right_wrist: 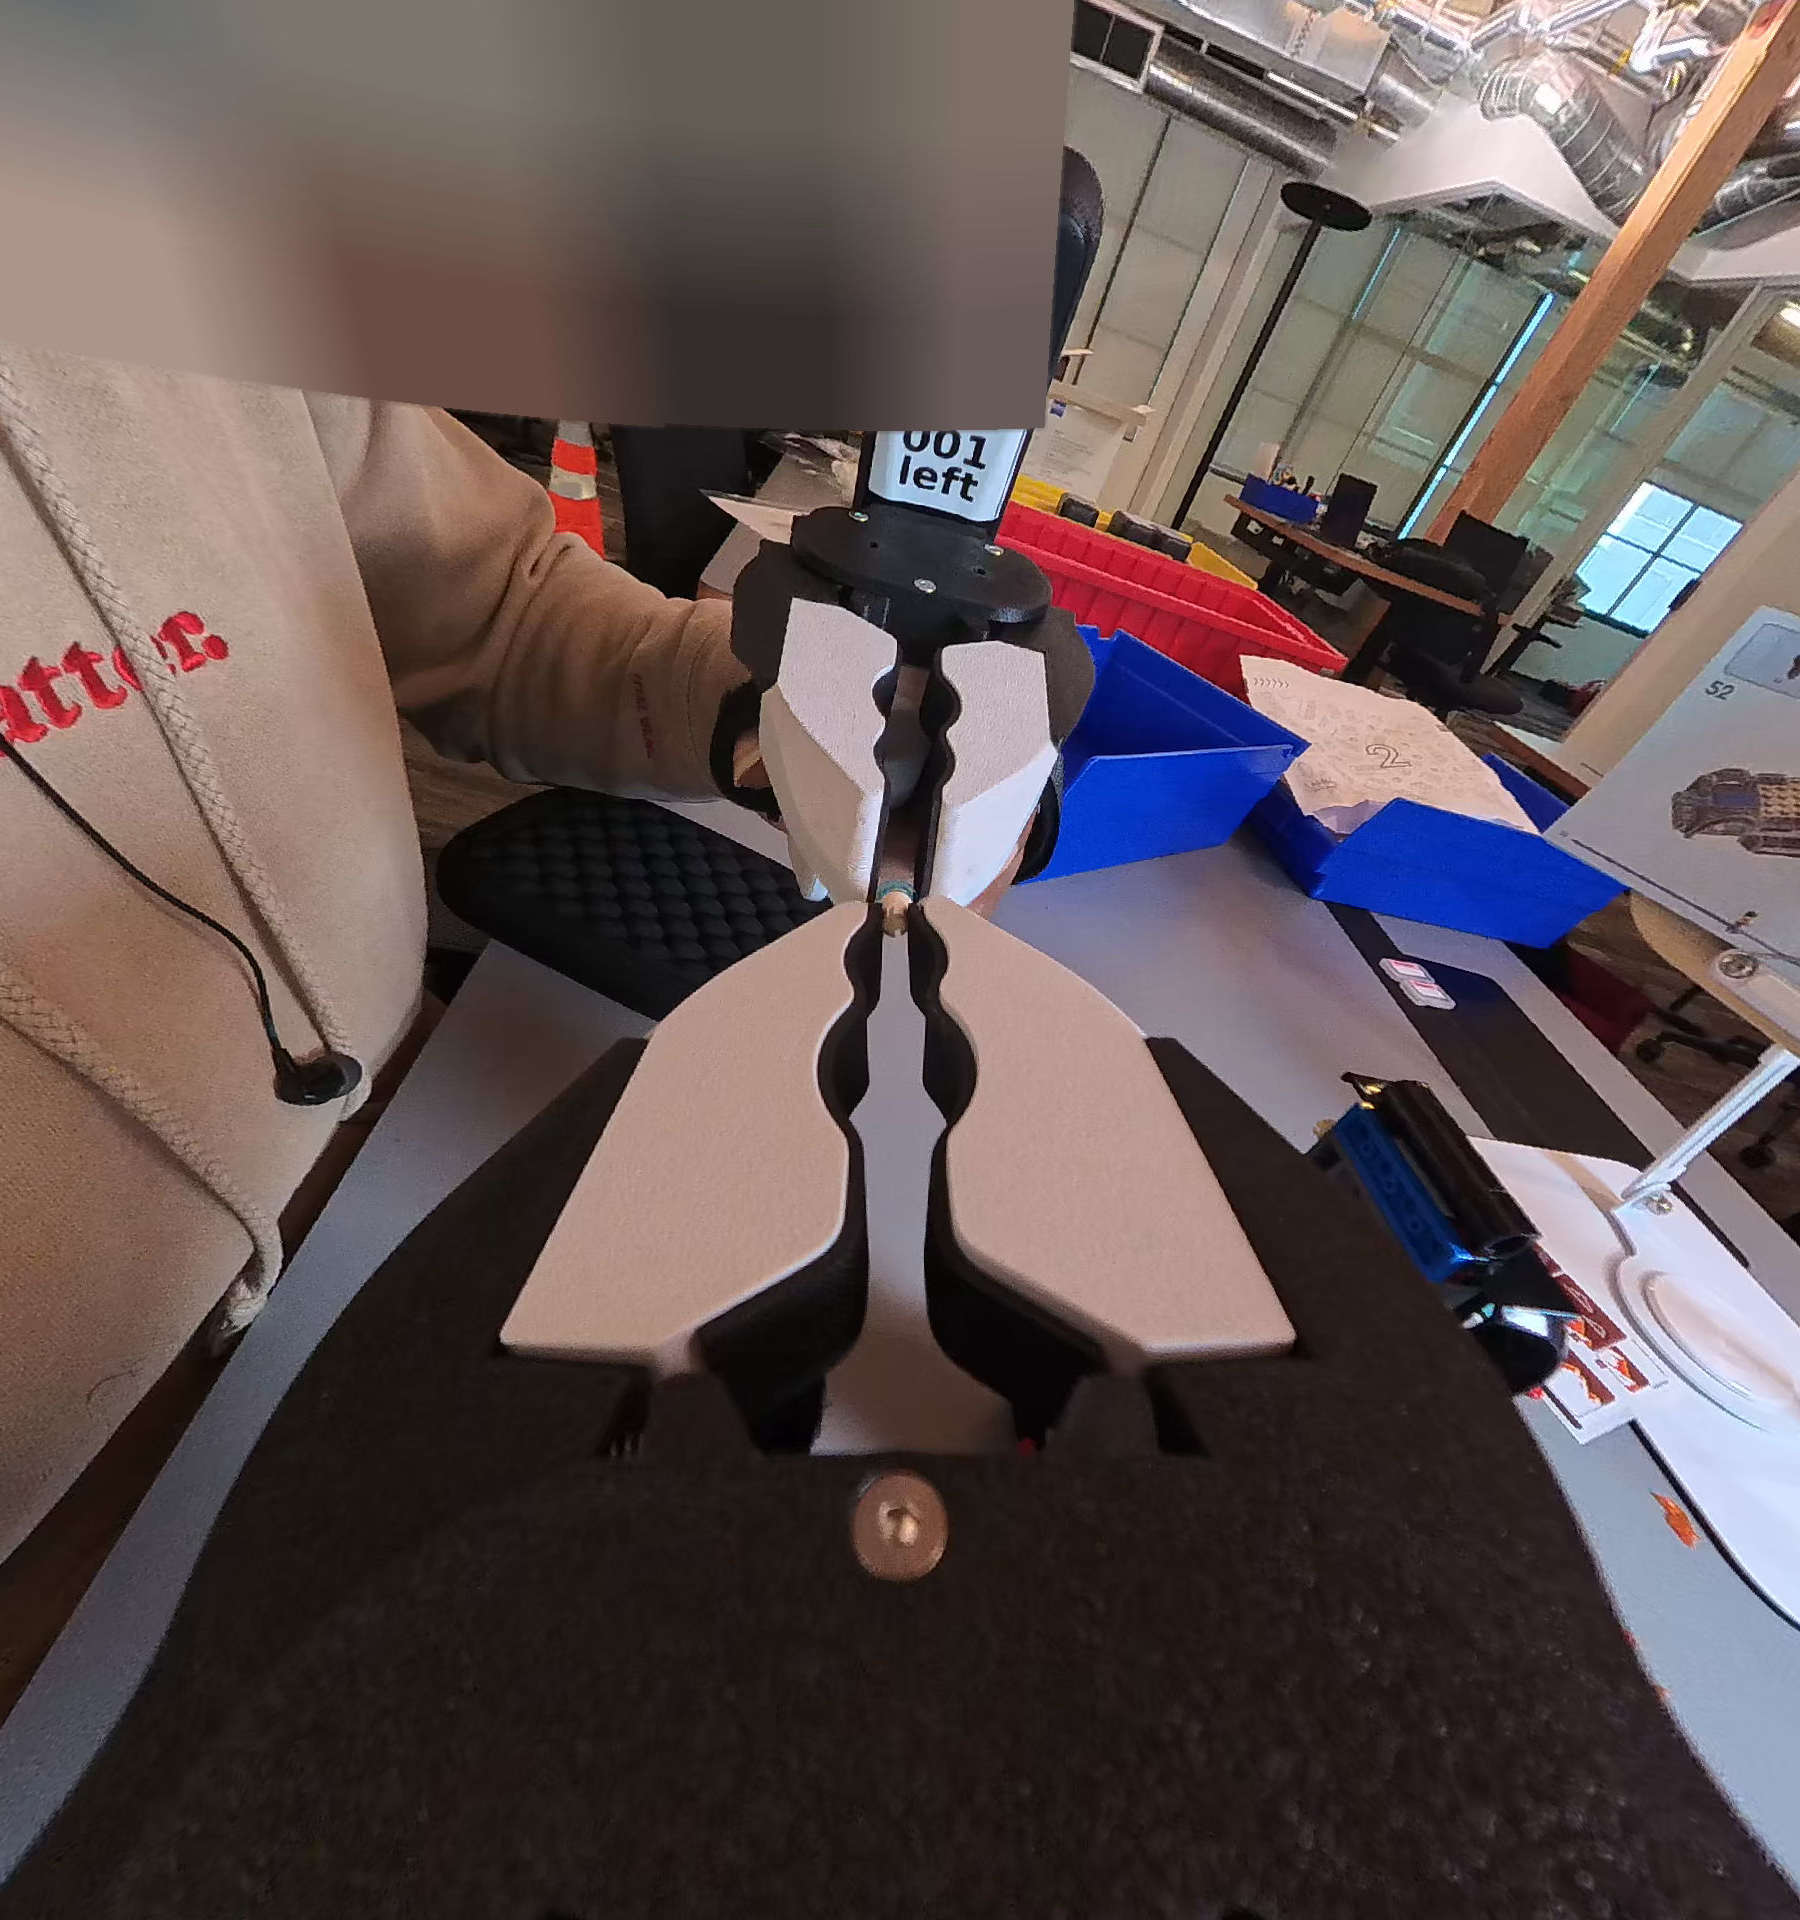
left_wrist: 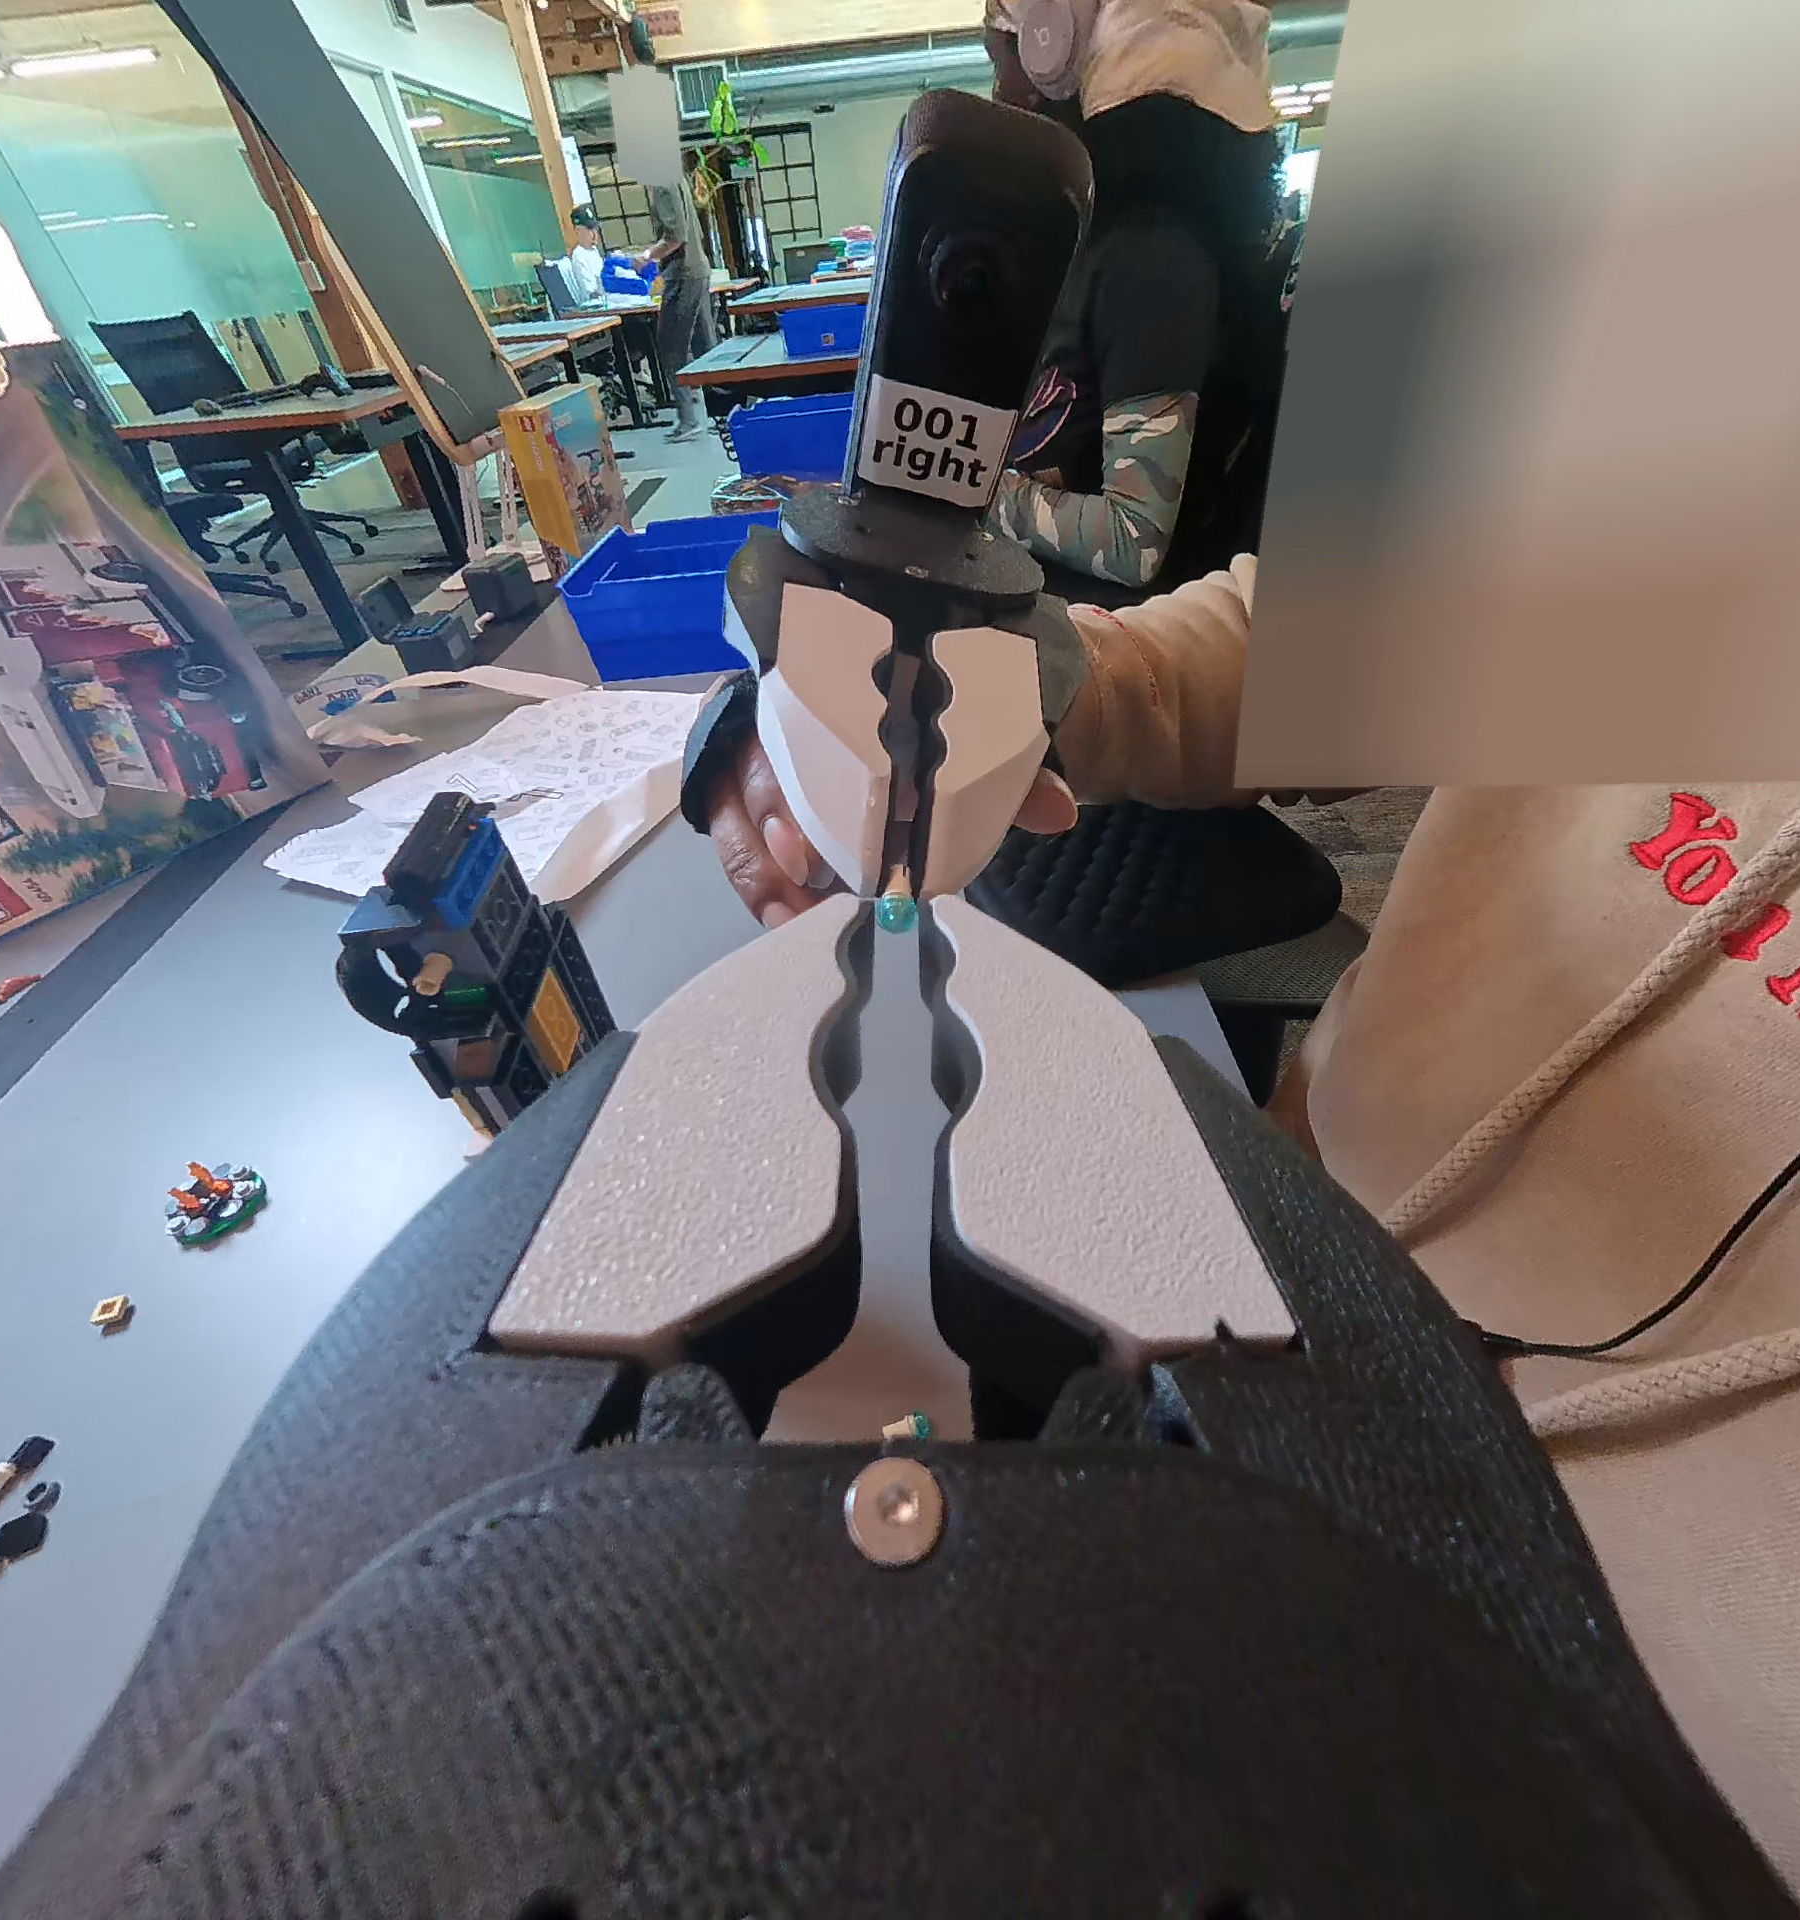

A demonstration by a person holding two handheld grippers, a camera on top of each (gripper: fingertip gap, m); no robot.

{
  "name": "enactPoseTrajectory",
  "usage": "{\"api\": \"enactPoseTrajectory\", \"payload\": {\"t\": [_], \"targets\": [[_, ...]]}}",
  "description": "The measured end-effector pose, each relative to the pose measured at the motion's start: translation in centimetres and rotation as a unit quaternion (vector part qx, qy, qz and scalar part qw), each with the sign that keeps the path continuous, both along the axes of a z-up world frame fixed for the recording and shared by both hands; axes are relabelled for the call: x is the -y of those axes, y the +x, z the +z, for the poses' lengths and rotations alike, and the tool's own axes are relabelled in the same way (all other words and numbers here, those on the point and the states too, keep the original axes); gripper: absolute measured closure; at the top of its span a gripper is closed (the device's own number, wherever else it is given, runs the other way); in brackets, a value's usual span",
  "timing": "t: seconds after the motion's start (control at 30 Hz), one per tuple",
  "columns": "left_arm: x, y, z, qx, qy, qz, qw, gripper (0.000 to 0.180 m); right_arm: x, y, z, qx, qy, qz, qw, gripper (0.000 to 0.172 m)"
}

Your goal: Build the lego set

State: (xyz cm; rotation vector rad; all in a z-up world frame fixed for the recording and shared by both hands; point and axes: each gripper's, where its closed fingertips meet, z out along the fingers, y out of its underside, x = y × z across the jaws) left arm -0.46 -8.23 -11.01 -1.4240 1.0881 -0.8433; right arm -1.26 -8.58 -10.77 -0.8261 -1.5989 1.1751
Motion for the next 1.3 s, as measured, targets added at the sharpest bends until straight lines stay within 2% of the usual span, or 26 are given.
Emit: {"api": "enactPoseTrajectory", "payload": {"t": [0.33, 0.43, 0.53, 0.63, 0.7, 0.87, 1.03, 1.13, 1.3], "targets": [[-1.2, -0.5, 0.2, 0.0, -0.013, 0.016, 1.0, 0.173, -1.3, -0.1, 0.2, 0.005, 0.006, -0.029, 1.0, 0.164], [-3.4, -1.9, 0.2, -0.012, -0.008, 0.058, 0.998, 0.174, -4.1, 0.8, 0.6, 0.015, -0.003, -0.068, 0.998, 0.148], [-5.8, -3.4, -0.6, -0.042, 0.005, 0.095, 0.995, 0.174, -8.2, 2.4, 0.7, 0.015, -0.025, -0.119, 0.992, 0.141], [-7.4, -3.9, -1.6, -0.068, 0.006, 0.101, 0.992, 0.174, -11.3, 3.0, -0.6, 0.032, -0.055, -0.143, 0.988, 0.136], [-8.2, -3.8, -2.0, -0.08, 0.007, 0.1, 0.992, 0.174, -12.2, 2.5, -1.5, 0.043, -0.076, -0.138, 0.987, 0.13], [-9.3, -3.8, -2.3, -0.093, 0.009, 0.096, 0.991, 0.174, -12.3, 0.7, -2.9, 0.062, -0.098, -0.092, 0.989, 0.128], [-9.6, -3.6, -2.0, -0.102, 0.013, 0.09, 0.991, 0.174, -11.7, 0.0, -3.0, 0.066, -0.108, -0.051, 0.991, 0.133], [-9.7, -3.4, -2.0, -0.11, 0.018, 0.087, 0.99, 0.174, -11.6, -0.1, -3.0, 0.063, -0.109, -0.044, 0.991, 0.141], [-9.6, -3.3, -2.2, -0.121, 0.015, 0.084, 0.989, 0.174, -11.5, 0.0, -3.0, 0.059, -0.114, -0.04, 0.991, 0.143]]}}
